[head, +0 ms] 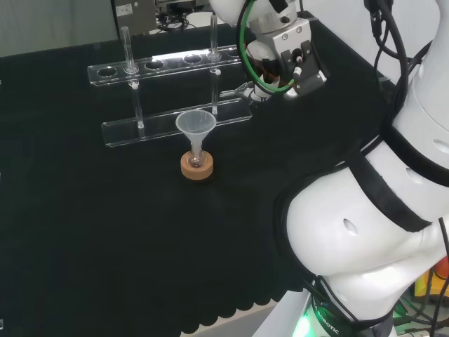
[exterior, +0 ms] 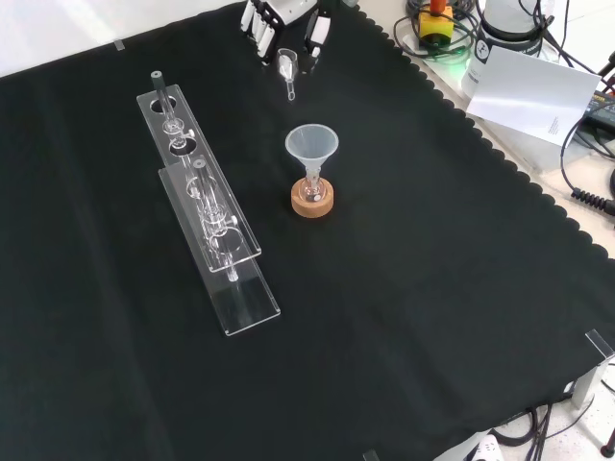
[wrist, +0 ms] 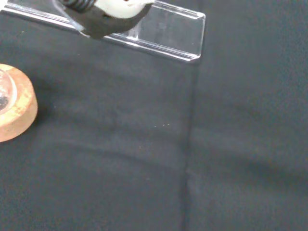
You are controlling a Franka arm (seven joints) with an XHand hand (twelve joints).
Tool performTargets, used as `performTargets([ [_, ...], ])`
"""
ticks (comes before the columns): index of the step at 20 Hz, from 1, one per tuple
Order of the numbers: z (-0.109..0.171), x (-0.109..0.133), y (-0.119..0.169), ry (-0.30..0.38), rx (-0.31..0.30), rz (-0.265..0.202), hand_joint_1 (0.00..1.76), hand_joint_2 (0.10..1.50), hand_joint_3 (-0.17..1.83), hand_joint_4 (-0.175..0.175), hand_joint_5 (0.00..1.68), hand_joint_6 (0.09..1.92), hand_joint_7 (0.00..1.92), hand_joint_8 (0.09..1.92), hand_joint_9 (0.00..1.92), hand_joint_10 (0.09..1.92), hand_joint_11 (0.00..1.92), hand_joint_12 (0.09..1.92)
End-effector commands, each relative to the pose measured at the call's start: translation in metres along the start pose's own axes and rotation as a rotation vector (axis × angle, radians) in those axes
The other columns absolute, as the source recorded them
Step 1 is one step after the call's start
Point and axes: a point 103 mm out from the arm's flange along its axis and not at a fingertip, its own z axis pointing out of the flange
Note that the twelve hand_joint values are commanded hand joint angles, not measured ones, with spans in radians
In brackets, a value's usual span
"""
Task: Pour all the NaCl from the weighing funnel into the round-bottom flask.
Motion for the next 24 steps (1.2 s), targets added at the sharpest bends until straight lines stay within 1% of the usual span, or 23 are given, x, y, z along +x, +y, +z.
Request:
performTargets([
  [1, 0.002, 0.013, 0.001, -0.011, 0.019, -0.011, 1.23, 1.02, 0.13, 0.046, 1.06, 0.97, 1.05, 0.87, 1.09, 0.47, 0.81, 1.09],
  [2, 0.002, 0.015, 0.001, -0.011, 0.023, -0.012, 1.23, 1.02, 0.13, 0.046, 1.06, 0.97, 1.05, 0.87, 1.09, 0.47, 0.81, 1.09],
  [4, 0.005, 0.012, 0.004, -0.003, 0.027, -0.036, 1.23, 1.02, 0.13, 0.045, 1.06, 0.97, 1.05, 0.87, 1.09, 0.47, 0.81, 1.09],
  [15, 0.001, 0.034, 0.005, -0.068, 0.078, -0.030, 1.23, 1.01, 0.14, 0.044, 1.06, 0.97, 1.05, 0.86, 1.09, 0.47, 0.83, 1.06],
  [18, 0.001, 0.040, 0.007, -0.105, 0.094, -0.039, 1.23, 1.01, 0.15, 0.044, 1.07, 0.97, 1.05, 0.86, 1.09, 0.47, 0.83, 1.06],
  [24, 0.000, 0.044, 0.008, -0.134, 0.118, -0.041, 1.23, 1.01, 0.15, 0.043, 1.07, 0.97, 1.05, 0.86, 1.09, 0.47, 0.84, 1.06],
])
